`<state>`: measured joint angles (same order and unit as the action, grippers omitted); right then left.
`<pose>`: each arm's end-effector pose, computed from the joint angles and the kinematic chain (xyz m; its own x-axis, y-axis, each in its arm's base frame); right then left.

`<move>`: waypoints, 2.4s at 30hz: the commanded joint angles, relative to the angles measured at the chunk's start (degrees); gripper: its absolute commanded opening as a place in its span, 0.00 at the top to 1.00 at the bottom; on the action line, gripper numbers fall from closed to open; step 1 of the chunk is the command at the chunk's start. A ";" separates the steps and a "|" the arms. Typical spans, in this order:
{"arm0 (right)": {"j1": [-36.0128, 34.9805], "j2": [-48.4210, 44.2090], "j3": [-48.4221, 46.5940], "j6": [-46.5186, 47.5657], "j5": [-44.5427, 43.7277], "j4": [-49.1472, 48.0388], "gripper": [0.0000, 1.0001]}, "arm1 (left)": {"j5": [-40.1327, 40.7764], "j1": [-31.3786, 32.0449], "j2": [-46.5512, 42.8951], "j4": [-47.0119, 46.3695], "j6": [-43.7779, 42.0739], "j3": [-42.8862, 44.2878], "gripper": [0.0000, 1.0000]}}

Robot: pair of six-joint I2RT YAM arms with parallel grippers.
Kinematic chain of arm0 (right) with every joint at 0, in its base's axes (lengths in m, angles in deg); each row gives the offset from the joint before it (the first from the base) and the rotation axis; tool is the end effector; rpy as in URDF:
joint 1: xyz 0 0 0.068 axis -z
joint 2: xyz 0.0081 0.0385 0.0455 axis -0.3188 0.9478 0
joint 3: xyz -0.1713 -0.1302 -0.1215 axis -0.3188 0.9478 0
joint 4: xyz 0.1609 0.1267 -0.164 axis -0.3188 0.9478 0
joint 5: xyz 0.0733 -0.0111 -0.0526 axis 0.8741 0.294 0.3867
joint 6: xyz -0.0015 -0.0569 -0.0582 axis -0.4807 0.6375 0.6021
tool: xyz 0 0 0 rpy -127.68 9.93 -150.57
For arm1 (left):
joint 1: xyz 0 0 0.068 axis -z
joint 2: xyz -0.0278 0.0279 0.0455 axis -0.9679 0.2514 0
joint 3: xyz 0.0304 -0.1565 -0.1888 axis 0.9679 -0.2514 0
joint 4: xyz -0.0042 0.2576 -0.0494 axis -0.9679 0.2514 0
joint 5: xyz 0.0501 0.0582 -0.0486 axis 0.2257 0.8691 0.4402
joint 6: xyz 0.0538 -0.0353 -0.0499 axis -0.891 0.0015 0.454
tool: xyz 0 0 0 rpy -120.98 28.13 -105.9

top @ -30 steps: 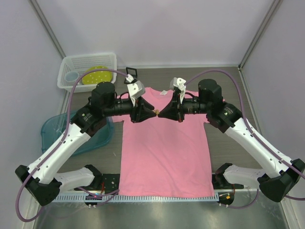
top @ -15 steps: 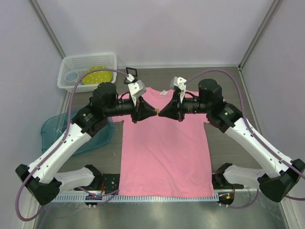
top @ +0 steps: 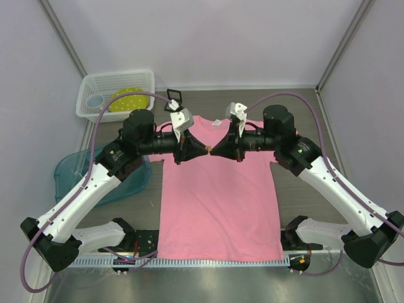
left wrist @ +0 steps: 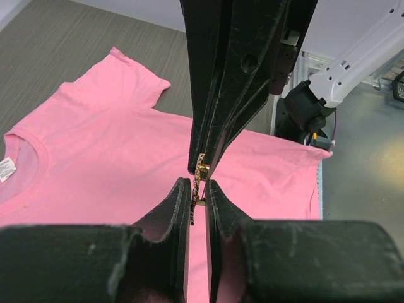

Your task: Pin the brooch onto the clothing

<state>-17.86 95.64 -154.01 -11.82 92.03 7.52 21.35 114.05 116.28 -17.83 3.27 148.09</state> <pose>0.1971 0.2053 0.3710 -0.1482 -0.1838 -0.9717 -0.9755 0.1888 0.1131 0.1891 -0.2069 0.3831 -0.2078 0.1496 -0.9667 0.9558 0.2412 -0.1681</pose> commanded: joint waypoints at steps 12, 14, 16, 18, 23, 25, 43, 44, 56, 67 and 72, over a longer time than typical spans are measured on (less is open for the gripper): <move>-0.38 -0.59 -2.07 -11.17 6.08 -10.23 0.99 | 5.76 0.24 0.59 -8.34 7.59 -3.09 0.89; -0.38 -0.59 -1.98 -12.22 6.43 -11.02 0.99 | 6.55 0.24 0.68 -8.51 7.77 -3.26 0.87; -0.38 -0.50 -1.72 -13.36 6.70 -11.81 0.99 | 6.99 0.33 0.85 -8.78 8.30 -3.61 0.86; -0.38 -0.59 -1.46 -14.24 7.14 -12.69 0.99 | 7.78 0.59 1.03 -8.86 8.82 -3.62 0.85; -0.38 -0.59 -0.75 -16.18 7.75 -14.45 0.99 | 10.77 0.68 1.47 -8.69 10.32 -4.14 0.85; -0.38 -0.59 -0.84 -15.74 7.49 -13.92 0.99 | 9.90 0.59 1.38 -9.13 11.46 -4.40 0.80; 0.32 -1.73 0.04 -14.07 5.82 -12.60 0.99 | -14.62 -8.37 -6.26 -14.67 12.43 -6.08 0.48; 0.41 -1.65 0.04 -13.98 5.82 -12.60 0.99 | -17.32 -8.81 -6.44 -13.71 12.00 -5.99 0.48; 0.50 -1.56 0.21 -12.05 7.57 -12.34 0.99 | -19.02 -9.34 -6.62 -8.86 8.82 -4.67 0.46; 0.41 -6.66 7.69 -8.88 5.29 -24.64 0.99 | -15.50 -9.26 -5.92 -13.43 7.16 -4.85 0.65; 0.41 -6.74 8.21 -9.50 5.29 -25.35 0.99 | -17.17 -9.26 -5.21 -14.40 7.95 -4.58 0.78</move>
<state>-17.29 89.57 -145.80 -21.50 97.97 -13.14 5.72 104.93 110.77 -28.28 11.12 142.21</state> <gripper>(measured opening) 0.014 0.250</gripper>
